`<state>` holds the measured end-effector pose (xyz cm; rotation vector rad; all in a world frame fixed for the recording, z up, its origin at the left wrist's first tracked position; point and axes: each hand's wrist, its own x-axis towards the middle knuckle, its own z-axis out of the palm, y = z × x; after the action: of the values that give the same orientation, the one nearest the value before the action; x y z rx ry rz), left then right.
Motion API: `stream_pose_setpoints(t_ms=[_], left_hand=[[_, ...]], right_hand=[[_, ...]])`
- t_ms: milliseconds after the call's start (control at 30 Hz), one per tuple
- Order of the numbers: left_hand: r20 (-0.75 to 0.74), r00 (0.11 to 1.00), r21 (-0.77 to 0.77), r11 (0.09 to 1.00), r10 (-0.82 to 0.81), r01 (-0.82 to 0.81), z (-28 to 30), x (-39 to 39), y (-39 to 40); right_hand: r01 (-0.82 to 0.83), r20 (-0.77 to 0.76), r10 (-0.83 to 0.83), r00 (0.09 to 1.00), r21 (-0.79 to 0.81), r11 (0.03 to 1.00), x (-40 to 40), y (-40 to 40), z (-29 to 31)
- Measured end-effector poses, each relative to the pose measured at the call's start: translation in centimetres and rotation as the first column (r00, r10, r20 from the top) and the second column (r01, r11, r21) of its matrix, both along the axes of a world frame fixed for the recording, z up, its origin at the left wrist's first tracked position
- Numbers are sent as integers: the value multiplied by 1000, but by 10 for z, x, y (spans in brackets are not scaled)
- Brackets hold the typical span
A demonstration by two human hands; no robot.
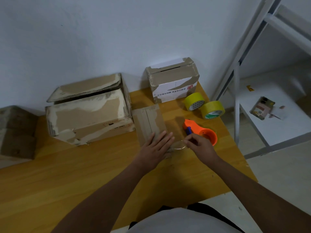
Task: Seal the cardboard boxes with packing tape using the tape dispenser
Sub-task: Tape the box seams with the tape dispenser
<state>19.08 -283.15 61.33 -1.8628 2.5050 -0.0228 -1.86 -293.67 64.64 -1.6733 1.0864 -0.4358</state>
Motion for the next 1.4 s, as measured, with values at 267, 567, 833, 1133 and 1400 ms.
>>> stream_pose_setpoints(t_ms=[267,567,833,1133,1400], left_hand=[[-175,975,21,991,135,-134,8,-7,-10],[-88,979,8,983,181,-181,9,-12,-12],[5,978,-12,978,210,-210,5,-11,3],[56,976,18,977,211,-213,-1,-13,1],[60,976,10,977,211,-212,-1,-14,2]], right_hand=[[58,10,-57,998,-157,986,3,11,-11],[56,-37,-71,997,-305,951,15,9,-24],[20,-92,-47,995,-276,961,36,6,-41],[-61,-126,24,992,-291,955,66,10,-52],[-43,-61,37,997,-110,993,68,7,-52]])
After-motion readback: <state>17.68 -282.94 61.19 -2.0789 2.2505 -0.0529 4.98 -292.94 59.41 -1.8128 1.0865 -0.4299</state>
